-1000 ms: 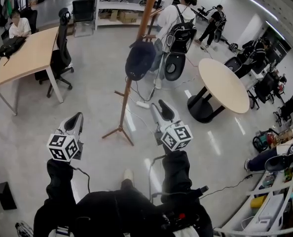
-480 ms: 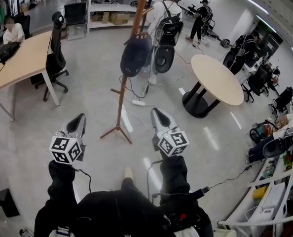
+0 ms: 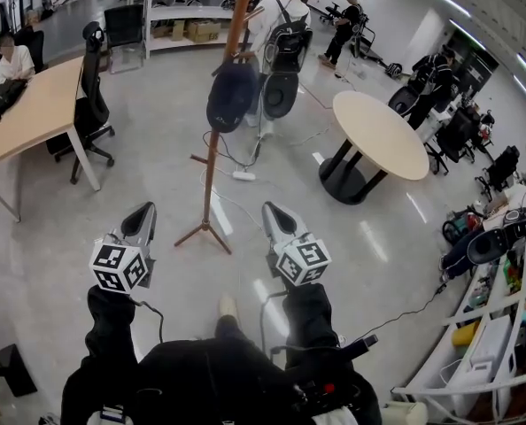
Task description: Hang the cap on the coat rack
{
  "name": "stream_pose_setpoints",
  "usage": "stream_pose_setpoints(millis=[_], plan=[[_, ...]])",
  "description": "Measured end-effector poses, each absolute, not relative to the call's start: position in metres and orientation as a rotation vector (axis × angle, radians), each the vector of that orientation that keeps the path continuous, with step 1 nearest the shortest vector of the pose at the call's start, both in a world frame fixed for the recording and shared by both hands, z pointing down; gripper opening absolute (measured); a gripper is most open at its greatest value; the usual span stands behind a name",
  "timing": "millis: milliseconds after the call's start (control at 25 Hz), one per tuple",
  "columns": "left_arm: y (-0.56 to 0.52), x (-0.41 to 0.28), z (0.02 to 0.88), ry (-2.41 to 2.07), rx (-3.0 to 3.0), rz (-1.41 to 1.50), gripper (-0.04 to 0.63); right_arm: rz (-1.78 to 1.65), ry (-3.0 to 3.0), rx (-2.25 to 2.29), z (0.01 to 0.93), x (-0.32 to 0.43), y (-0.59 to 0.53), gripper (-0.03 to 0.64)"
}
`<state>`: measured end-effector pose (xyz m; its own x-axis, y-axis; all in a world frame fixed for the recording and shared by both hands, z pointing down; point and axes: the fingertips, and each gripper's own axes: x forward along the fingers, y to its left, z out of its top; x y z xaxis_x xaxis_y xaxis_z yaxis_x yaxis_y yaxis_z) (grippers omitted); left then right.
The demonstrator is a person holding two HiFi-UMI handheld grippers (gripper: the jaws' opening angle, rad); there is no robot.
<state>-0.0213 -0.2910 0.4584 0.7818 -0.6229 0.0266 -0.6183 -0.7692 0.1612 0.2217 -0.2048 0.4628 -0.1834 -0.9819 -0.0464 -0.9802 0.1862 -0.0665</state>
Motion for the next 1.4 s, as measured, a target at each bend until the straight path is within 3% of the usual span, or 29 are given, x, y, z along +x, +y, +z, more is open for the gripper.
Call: stream_pose_setpoints(millis=[1400], plan=[[-0.289,-0.012,0.458,-0.981,2.827,-0.029,0.003,-0.119,2.416,-1.897,0.475,0.21,-0.208,0.002]])
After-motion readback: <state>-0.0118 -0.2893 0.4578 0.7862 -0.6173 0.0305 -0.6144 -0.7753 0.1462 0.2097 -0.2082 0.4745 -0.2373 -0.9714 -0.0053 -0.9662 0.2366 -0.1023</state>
